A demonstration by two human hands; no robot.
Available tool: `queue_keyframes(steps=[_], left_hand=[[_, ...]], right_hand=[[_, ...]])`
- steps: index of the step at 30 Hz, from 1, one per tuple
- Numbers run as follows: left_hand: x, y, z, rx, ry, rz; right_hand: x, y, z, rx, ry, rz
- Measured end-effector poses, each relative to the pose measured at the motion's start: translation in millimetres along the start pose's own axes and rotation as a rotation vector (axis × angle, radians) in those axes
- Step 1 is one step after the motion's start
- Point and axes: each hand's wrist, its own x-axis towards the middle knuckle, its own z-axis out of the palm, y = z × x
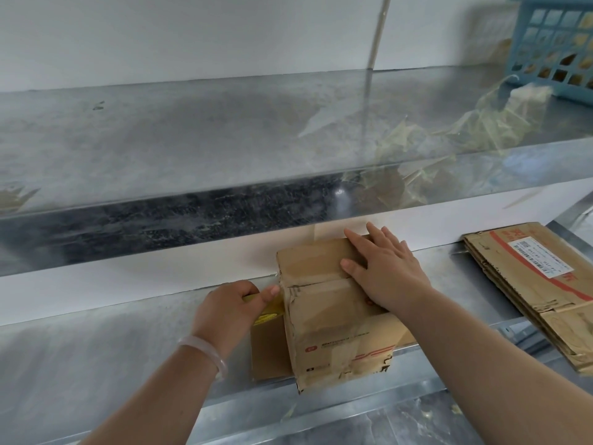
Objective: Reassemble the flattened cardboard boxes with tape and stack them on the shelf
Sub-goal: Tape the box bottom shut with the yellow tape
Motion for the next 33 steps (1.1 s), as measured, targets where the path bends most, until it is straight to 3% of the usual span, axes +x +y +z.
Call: queue_keyframes(steps=[3, 7, 12, 15, 19, 25, 27, 29, 33], left_hand=[[0.8, -0.7, -2.0, 0.018, -0.031, 0.000], [3.6, -2.4, -5.8, -0.059, -0.053, 0.030], [-0.8, -19.4, -22.4, -0.359, -0.240, 0.143], [-2.7, -28.1, -29.9, -0.395, -0.230, 0.183], [4.0, -32.0, -28.4, -0.167, -0.215, 0.239], [7.5, -21.0, -18.9, 0.445, -0.314, 0.284], [9.1, -20.0, -9.7, 0.503, -0.308, 0.264], [8.7, -25.1, -5.4, 0.363, -0.309, 0.238], [-0.4, -39.1, -7.7, -0.137, -0.312, 0.222]], right_hand=[[-8.4, -6.1, -1.7, -0.026, 0.146, -0.148], [-20.9, -10.5, -6.6, -0.108, -0.061, -0.503], [-17.4, -8.1, -7.8, -0.134, -0.104, -0.505], [-16.4, -7.9, -6.2, -0.126, -0.104, -0.506], [-15.8, -8.4, -6.7, -0.102, -0.115, -0.493], [-16.7, -9.4, -7.5, -0.089, -0.114, -0.492], [-17.0, -9.6, -8.2, -0.093, -0.114, -0.492], [-17.2, -9.9, -8.7, -0.104, -0.120, -0.491], [-17.2, -8.9, -8.0, -0.104, -0.118, -0.492]])
